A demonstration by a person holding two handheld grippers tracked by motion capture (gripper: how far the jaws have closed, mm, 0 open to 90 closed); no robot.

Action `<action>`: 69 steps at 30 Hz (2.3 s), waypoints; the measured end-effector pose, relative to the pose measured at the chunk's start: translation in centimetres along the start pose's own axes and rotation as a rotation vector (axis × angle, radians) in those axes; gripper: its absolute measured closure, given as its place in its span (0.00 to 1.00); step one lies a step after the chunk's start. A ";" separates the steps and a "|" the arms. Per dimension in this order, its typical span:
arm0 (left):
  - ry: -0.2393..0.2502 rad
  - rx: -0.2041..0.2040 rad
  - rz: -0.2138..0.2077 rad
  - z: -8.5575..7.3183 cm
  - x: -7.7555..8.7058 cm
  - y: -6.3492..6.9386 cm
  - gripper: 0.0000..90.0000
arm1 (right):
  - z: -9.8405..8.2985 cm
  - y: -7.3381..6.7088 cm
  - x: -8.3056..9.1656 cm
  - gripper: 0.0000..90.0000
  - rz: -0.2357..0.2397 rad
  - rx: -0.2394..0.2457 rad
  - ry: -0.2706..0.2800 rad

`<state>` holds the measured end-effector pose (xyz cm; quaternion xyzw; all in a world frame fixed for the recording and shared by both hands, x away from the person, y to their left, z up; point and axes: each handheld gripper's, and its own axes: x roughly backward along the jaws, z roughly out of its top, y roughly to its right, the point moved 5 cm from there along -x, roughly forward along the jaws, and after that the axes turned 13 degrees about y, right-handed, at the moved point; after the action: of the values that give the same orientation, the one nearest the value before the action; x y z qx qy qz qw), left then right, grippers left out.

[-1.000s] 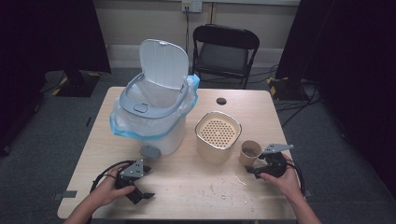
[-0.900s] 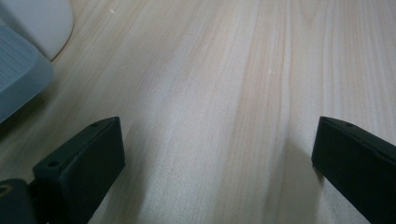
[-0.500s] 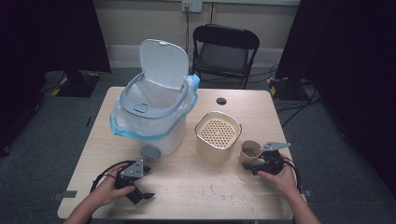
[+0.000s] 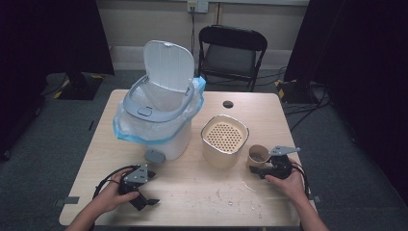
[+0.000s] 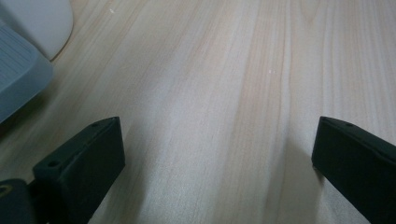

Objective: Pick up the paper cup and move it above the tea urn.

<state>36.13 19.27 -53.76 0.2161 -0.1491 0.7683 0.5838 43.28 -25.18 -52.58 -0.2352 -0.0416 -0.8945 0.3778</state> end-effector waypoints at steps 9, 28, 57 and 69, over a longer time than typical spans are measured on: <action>-0.002 0.000 0.000 0.0 0.0 0.0 0.02 | -0.3 0.0 0.1 0.33 -0.002 -0.001 0.035; 0.000 0.000 0.000 0.0 0.0 0.0 0.02 | -0.1 -0.2 -0.4 0.37 -0.013 0.029 0.032; -0.001 -0.001 -0.002 0.0 0.0 0.0 0.02 | 0.0 0.3 0.1 0.40 -0.040 0.050 0.037; -0.017 -0.008 -0.003 0.0 0.1 0.0 0.02 | -0.1 0.3 0.1 0.36 -0.038 0.030 0.057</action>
<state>36.15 19.39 -53.70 0.2206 -0.1567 0.7650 0.5844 43.39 -25.52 -52.66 -0.2032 -0.0489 -0.9070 0.3655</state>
